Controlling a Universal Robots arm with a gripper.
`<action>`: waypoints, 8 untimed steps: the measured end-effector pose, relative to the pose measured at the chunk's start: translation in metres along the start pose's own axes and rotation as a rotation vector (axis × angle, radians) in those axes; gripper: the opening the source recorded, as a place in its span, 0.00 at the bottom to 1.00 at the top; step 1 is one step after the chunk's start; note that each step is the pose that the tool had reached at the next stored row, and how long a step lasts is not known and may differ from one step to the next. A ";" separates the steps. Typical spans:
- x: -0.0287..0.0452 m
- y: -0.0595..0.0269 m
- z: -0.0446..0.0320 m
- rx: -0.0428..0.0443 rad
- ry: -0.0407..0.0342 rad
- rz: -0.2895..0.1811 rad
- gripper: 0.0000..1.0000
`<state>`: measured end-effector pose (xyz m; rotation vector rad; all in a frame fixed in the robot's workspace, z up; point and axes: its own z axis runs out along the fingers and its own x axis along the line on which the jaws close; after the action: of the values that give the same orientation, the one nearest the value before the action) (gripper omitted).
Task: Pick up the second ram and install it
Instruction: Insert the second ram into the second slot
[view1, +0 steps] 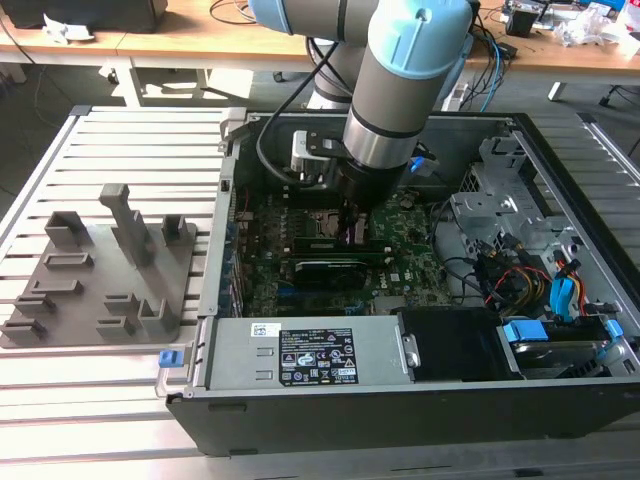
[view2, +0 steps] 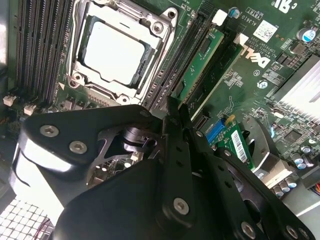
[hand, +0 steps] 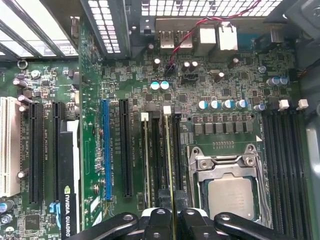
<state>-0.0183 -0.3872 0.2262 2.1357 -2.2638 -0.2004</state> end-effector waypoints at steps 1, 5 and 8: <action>0.0000 0.0000 0.0001 0.0000 -0.0001 0.000 0.14; 0.0000 0.0000 0.0002 0.0001 -0.0002 0.000 0.14; -0.0007 -0.0002 0.0020 0.0010 -0.0016 0.015 0.14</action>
<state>-0.0182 -0.3863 0.2243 2.1196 -2.2800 -0.2007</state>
